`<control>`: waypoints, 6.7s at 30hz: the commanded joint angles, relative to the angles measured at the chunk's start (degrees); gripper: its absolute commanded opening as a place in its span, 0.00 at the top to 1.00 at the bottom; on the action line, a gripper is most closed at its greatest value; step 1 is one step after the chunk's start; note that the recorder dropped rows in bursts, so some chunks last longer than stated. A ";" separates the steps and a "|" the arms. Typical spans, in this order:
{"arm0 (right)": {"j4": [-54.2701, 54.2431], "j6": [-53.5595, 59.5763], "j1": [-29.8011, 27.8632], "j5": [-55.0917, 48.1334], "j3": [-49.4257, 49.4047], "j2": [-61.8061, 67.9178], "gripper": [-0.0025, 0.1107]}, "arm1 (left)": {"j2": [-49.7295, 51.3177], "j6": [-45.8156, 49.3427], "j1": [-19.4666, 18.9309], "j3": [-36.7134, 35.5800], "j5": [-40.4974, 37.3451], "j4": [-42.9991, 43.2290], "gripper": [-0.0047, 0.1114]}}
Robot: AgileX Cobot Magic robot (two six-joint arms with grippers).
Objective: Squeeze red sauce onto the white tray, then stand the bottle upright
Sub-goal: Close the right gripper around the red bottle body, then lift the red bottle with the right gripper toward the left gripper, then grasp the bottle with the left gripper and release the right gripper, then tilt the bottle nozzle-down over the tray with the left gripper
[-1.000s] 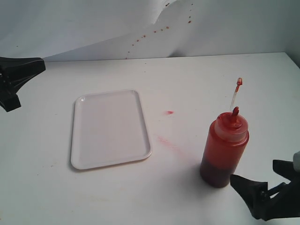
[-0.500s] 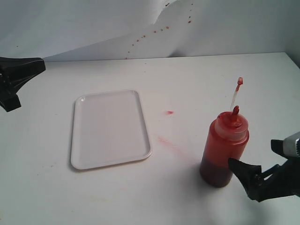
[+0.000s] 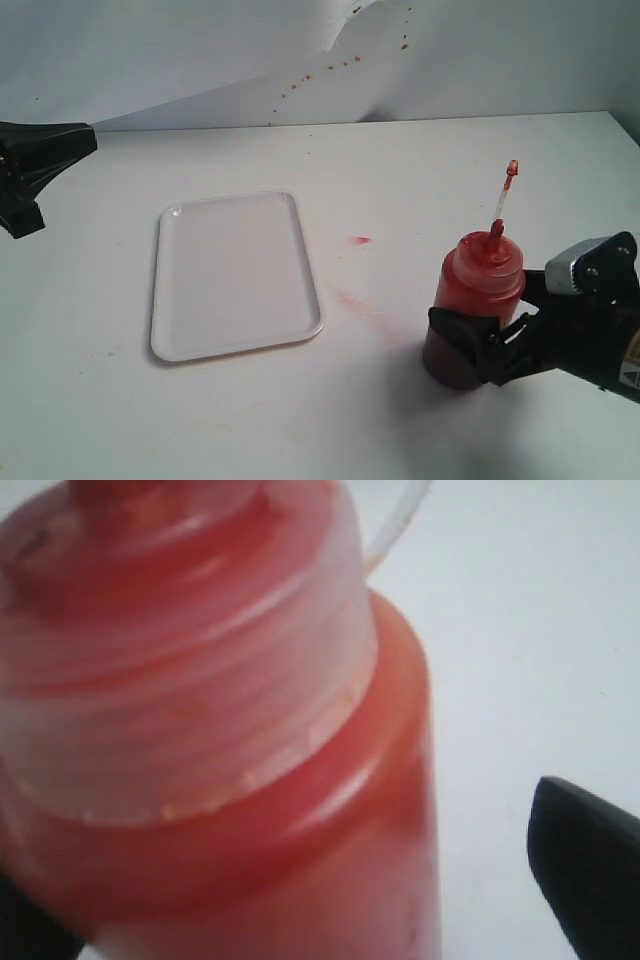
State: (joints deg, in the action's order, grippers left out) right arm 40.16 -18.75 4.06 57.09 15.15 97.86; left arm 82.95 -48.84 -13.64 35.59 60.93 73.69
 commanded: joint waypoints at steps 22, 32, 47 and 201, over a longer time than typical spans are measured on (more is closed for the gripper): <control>10.43 2.85 0.01 12.87 4.99 1.96 0.98 | 0.43 -0.08 -0.12 -0.22 7.49 7.68 0.96; 14.98 -19.39 3.90 12.87 18.53 -2.39 0.98 | 7.72 0.06 -0.12 -0.22 9.03 7.45 0.96; 13.62 -26.35 18.12 -0.81 40.69 -2.55 0.98 | 12.53 -0.05 -0.12 -0.22 9.03 8.03 0.11; 46.35 -45.30 24.74 -14.08 59.37 11.67 0.05 | -6.84 90.92 36.54 14.78 -78.14 26.26 0.96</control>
State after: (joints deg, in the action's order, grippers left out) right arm 89.72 -65.80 27.34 45.25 74.78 109.86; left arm 76.87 40.83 22.56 49.54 -17.55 99.88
